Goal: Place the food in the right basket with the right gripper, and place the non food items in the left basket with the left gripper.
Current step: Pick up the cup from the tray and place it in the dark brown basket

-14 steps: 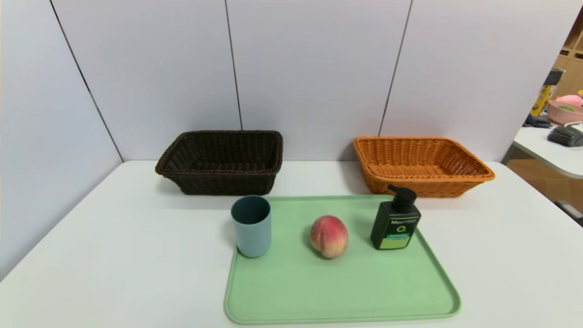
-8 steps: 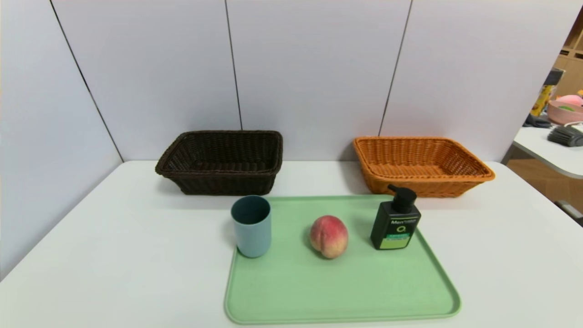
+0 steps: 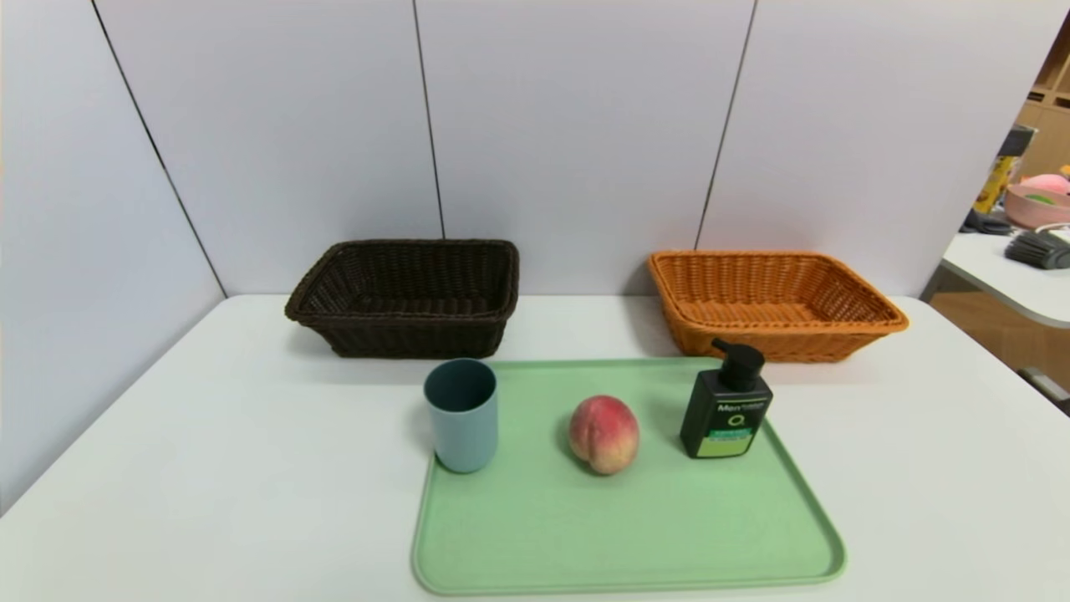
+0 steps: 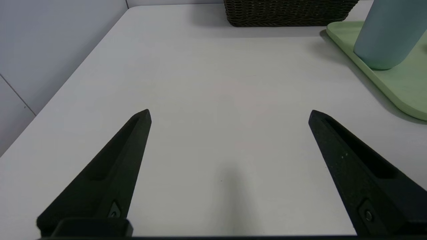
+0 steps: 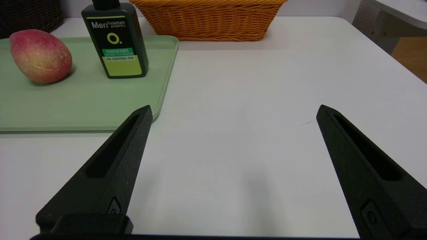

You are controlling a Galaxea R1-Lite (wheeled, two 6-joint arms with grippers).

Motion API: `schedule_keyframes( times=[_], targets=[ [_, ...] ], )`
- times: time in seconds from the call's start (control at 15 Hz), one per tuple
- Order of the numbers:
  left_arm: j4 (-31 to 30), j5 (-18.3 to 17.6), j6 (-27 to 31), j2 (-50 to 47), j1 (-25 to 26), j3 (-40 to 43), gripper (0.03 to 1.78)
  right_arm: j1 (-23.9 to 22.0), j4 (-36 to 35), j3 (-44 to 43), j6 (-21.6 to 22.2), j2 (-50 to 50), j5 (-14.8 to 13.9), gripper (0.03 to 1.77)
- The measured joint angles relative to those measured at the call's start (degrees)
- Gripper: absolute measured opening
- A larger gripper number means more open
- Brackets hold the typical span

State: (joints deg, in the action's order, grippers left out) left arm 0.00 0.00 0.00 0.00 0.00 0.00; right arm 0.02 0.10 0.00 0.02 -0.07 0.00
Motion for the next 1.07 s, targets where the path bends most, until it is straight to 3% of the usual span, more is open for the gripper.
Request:
schedule_keyframes(
  times=[0.73,1.07],
  targets=[
    [1.93,0.07,0.62,4.90,-0.05,-0.85,1.69,0.00,0.00,0.00,0.00,0.00,0.00,1.70],
    [3.11,-4.35,2.17,15.41,-0.88,-8.34,1.69,0.00,0.00,0.00,0.00,0.00,0.00,1.70]
  ],
)
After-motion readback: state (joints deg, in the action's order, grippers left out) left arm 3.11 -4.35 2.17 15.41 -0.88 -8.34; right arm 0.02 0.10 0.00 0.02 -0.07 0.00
